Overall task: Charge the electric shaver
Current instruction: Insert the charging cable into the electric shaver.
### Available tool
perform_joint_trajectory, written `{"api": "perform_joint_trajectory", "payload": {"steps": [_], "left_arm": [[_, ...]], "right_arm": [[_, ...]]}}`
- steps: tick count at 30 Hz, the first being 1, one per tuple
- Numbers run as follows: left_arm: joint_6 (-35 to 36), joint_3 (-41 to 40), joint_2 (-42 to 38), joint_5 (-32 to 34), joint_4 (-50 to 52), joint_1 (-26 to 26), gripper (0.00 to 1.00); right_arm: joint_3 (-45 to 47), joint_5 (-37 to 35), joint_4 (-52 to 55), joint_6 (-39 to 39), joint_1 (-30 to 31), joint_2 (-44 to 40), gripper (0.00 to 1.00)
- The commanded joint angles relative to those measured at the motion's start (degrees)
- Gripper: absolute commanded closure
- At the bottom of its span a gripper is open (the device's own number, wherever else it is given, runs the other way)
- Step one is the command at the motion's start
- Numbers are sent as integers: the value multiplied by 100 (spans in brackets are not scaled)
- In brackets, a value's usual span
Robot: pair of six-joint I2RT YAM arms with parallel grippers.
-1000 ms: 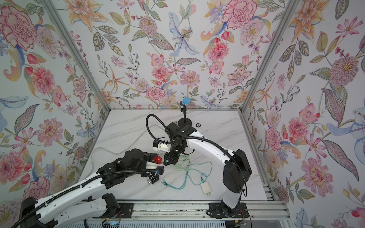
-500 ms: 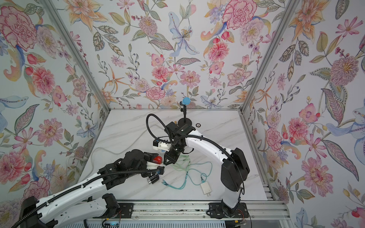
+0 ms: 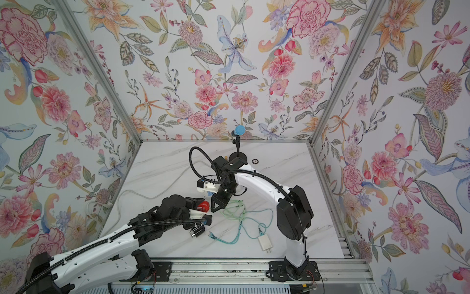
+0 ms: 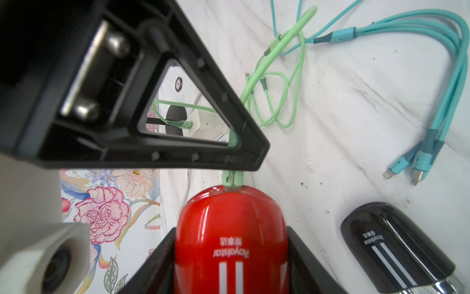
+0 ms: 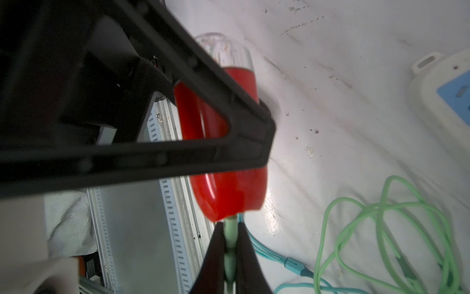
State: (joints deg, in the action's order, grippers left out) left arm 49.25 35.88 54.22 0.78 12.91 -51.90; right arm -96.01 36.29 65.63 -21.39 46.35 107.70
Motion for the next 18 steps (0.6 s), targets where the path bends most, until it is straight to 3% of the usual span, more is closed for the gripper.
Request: {"api": "perform_joint_trajectory", "payload": {"steps": [1,10,18], "left_arm": [[-165,-24,-65,-948,-1245,-286,100],[-361,-463,-397,-722,-1572,-256,100],[-541,-839,-664,-951,-1974,-238,100]], "right_arm": [[-327,415,-944,-423,47,120,97],[-111,502,-946,-655,-77,-129,97],[63,362,-936,-682,-152,-446,97]]}}
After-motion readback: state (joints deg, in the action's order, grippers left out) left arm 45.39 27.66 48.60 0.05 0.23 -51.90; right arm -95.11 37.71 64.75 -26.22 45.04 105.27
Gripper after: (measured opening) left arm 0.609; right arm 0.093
